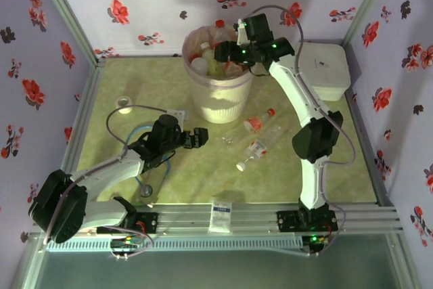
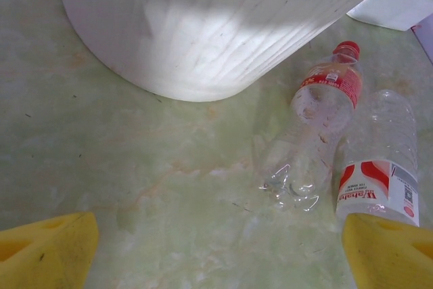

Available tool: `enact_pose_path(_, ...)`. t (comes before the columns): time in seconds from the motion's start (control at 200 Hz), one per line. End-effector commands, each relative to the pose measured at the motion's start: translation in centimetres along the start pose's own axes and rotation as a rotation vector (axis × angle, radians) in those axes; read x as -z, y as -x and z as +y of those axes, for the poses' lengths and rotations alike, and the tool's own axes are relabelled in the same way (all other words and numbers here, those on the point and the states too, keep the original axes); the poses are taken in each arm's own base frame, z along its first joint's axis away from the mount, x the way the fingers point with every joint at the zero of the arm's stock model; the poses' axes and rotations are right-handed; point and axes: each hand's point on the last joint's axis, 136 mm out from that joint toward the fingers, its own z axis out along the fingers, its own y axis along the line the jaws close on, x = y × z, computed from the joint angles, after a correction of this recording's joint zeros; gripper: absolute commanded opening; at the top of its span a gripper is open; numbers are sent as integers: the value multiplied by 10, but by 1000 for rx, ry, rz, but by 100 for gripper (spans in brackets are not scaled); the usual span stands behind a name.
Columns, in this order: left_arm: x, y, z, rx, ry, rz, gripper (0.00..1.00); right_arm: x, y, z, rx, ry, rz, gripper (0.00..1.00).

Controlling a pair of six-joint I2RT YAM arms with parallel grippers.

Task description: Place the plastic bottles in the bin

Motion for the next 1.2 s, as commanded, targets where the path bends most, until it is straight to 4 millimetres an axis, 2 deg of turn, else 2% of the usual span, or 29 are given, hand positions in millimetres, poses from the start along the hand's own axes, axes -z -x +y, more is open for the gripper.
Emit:
enact_pose_path(0.0, -2, 12, -8, -3, -25, -20, 93, 36, 4, 2, 23, -69, -27, 91)
enact_pose_path(0.09, -2, 13, -8, -4, -28, -21, 93, 65, 17, 0, 18, -98, -97, 99)
enact_pose_path(0.235, -2, 12, -8, -6, -29, -20, 93, 112, 33, -7, -15, -104, -241, 99)
enact_pose_path(0.36, -4, 11, -9, -7, -37, -15, 93, 154, 36, -29, -76, -140, -352, 99)
enact_pose_path(0.5, -9, 10, -11, -17, -43, -3, 93, 197, 27, -63, -148, -220, -474, 99)
enact_pose_path(0.545, -11, 11, -12, -21, -47, 0, 93, 209, 19, -75, -168, -270, -498, 99)
enact_pose_path(0.63, -16, 12, -15, -25, -56, 5, 93, 221, -9, -109, -223, -409, -492, 99)
enact_pose_path(0.72, -21, 12, -18, -26, -74, 8, 93, 221, -45, -141, -305, -506, -452, 99)
enact_pose_path(0.83, -28, 12, -21, -34, -88, 24, 93, 204, -97, -174, -414, -583, -370, 99)
enact_pose_path(0.96, -33, 12, -24, -36, -101, 28, 93, 178, -149, -198, -528, -609, -270, 99)
enact_pose_path(1.03, -34, 12, -24, -35, -105, 25, 93, 158, -167, -202, -582, -564, -232, 95)
enact_pose_path(1.195, -31, 9, -23, -33, -103, 27, 93, 101, -192, -210, -702, -455, -124, 84)
